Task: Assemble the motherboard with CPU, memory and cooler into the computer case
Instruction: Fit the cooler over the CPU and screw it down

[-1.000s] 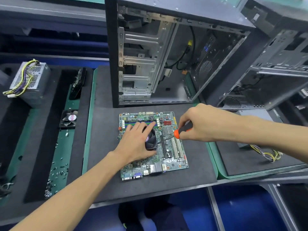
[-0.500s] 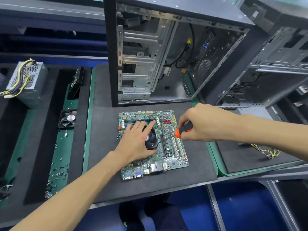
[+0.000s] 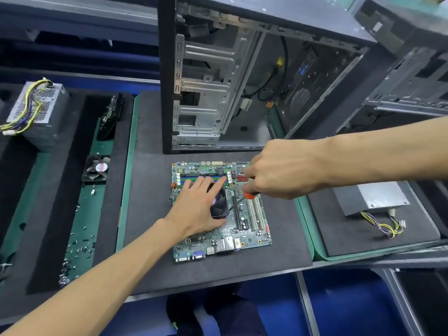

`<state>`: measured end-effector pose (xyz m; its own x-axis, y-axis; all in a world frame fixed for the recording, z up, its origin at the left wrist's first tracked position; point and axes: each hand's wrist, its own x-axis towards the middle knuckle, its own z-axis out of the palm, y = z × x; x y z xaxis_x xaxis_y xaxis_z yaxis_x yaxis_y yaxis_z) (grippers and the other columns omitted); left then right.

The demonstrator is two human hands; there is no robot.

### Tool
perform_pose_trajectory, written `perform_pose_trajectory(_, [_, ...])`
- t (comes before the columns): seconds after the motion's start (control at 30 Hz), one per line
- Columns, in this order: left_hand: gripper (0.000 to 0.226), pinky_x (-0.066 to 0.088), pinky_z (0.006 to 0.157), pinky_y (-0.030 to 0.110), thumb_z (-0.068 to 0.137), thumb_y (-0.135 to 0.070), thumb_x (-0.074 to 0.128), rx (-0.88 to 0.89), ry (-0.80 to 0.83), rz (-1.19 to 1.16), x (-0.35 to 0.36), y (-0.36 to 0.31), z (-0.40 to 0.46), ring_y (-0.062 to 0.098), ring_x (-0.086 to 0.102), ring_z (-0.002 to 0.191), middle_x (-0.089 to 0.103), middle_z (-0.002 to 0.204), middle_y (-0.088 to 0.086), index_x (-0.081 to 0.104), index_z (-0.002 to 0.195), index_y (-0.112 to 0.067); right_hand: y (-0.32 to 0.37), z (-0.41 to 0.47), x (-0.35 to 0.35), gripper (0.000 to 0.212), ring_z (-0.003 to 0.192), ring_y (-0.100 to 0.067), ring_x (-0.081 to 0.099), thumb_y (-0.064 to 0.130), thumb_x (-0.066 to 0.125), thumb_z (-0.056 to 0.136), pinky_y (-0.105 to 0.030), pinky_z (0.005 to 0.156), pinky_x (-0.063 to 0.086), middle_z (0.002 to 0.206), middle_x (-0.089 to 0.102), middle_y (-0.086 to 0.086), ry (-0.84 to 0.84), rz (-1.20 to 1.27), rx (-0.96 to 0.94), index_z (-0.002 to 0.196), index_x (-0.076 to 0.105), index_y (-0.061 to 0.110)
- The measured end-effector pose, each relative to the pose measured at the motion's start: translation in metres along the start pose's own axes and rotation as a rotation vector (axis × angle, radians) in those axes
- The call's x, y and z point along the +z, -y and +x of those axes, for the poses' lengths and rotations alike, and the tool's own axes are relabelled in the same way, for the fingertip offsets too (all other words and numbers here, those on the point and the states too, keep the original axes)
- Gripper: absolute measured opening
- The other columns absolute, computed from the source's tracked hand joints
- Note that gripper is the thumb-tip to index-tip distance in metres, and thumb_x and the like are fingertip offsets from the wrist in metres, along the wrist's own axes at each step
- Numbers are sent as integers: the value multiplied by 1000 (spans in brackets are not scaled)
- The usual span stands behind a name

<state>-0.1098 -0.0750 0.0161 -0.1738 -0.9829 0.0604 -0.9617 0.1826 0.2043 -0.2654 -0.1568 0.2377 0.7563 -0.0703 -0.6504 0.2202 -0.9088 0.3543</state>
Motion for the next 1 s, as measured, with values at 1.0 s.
perform_pose_trajectory(1.0, [102,30,101,48,76,-70,53,-26,48,-59,0,-2,-1,25,43,121,49,132,5,20,156,-15,-6,30,-4,16,31,-6,32,14,62,96,-14,26,20,53,52,-3,605,1868,1006,83,57,7])
